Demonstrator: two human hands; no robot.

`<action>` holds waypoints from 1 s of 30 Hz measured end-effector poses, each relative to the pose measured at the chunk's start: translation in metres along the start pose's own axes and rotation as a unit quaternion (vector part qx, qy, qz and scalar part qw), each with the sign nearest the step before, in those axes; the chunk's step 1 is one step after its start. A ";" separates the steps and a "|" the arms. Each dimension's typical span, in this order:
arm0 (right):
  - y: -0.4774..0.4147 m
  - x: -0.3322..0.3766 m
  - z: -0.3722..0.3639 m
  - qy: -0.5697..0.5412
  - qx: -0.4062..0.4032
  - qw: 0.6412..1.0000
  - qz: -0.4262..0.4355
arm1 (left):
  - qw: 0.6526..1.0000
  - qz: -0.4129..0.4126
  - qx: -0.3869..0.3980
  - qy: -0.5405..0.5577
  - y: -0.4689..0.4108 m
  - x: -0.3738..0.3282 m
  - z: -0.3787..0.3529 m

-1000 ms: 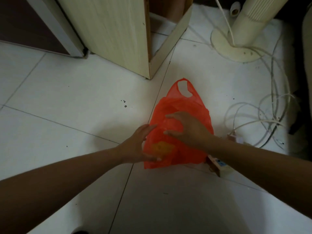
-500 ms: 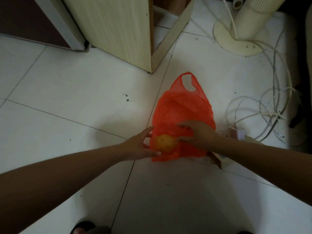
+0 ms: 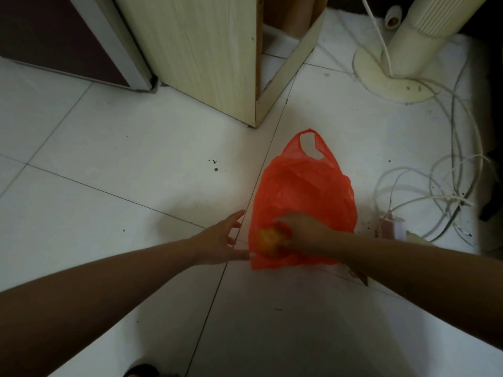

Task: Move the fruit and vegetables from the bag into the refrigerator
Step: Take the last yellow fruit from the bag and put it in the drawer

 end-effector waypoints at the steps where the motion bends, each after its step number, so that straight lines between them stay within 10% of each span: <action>1: 0.000 -0.001 -0.003 -0.009 0.012 1.000 0.002 | 1.000 0.001 0.001 -0.002 0.000 0.001 0.000; 9: 0.002 -0.010 0.021 0.006 -0.061 0.998 0.011 | 1.000 0.008 -0.024 -0.004 -0.006 -0.002 0.010; 21: 0.002 0.000 -0.008 0.017 0.049 0.999 0.017 | 0.997 -0.002 0.022 -0.068 -0.004 -0.003 -0.012; 30: 0.006 -0.017 0.035 -0.059 -0.081 0.995 -0.016 | 0.997 0.014 -0.011 -0.074 -0.005 0.006 0.005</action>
Point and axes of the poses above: each hand's wrist, its own y-axis away from the middle knuckle, its own z-axis out of the back of the hand, x = y × z, the point moved 8 cm from there along -y, towards the middle knuckle, and after that the axes turned 1 degree about y, right-handed, at the moved point
